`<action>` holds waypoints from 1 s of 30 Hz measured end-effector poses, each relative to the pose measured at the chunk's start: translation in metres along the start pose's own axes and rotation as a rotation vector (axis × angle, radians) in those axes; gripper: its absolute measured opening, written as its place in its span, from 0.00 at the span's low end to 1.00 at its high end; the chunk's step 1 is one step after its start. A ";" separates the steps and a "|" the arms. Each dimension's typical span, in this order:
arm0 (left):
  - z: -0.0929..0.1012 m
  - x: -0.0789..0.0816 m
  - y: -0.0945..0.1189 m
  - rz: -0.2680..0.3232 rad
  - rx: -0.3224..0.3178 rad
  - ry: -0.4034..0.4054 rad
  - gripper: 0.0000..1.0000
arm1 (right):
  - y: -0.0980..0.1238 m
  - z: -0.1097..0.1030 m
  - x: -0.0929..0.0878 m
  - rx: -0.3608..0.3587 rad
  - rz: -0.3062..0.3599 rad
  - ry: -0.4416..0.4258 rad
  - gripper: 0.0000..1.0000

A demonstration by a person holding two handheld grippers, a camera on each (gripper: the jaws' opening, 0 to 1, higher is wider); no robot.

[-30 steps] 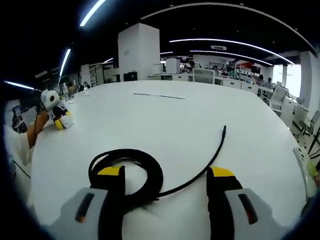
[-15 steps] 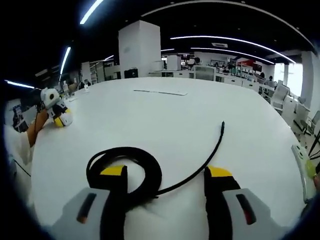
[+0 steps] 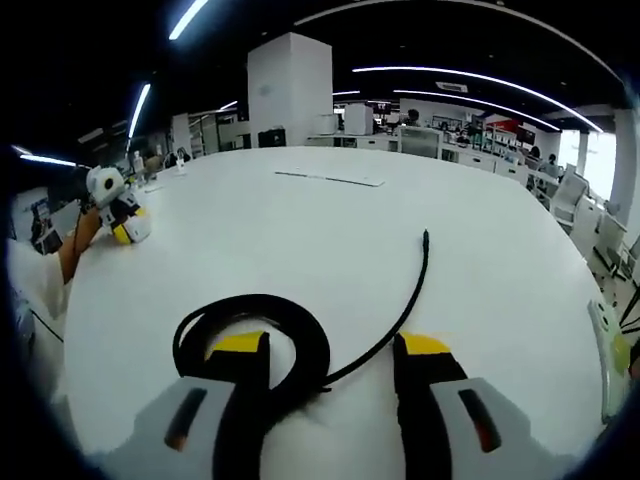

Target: Plug the desk Type‑C cable into the charger adapter.

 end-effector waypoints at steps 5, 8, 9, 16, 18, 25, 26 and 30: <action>0.001 0.000 0.000 0.000 0.000 0.001 0.26 | 0.000 -0.001 0.000 0.000 -0.009 0.012 0.46; 0.001 0.000 0.000 0.000 0.000 0.000 0.26 | 0.000 0.000 0.000 -0.002 -0.012 0.020 0.44; 0.000 0.000 0.000 0.000 0.000 0.000 0.26 | 0.000 0.000 0.000 -0.002 -0.013 0.023 0.43; -0.002 0.001 0.001 0.000 0.000 0.001 0.26 | 0.000 -0.001 0.000 -0.002 -0.024 0.034 0.41; -0.002 0.001 0.001 0.000 0.000 0.000 0.26 | 0.000 -0.002 0.001 -0.007 -0.022 0.044 0.38; -0.003 0.001 0.001 0.000 -0.001 0.001 0.26 | 0.000 -0.001 0.002 -0.004 -0.025 0.053 0.33; -0.003 0.001 0.001 0.000 -0.001 0.001 0.26 | 0.000 -0.001 0.001 -0.003 -0.025 0.054 0.33; -0.004 0.000 0.002 0.000 0.000 0.000 0.26 | 0.000 -0.002 0.002 0.006 -0.026 0.062 0.30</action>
Point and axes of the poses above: the point that each gripper's makers call its tool centre point, and the gripper's own axes: y roughly backward along the fingers, z roughly to its right, x roughly out of its top, the point moved 6 cm from there along y, roughly backward along the fingers, and after that the axes turned 3 degrees about z, right-handed, at the moved point
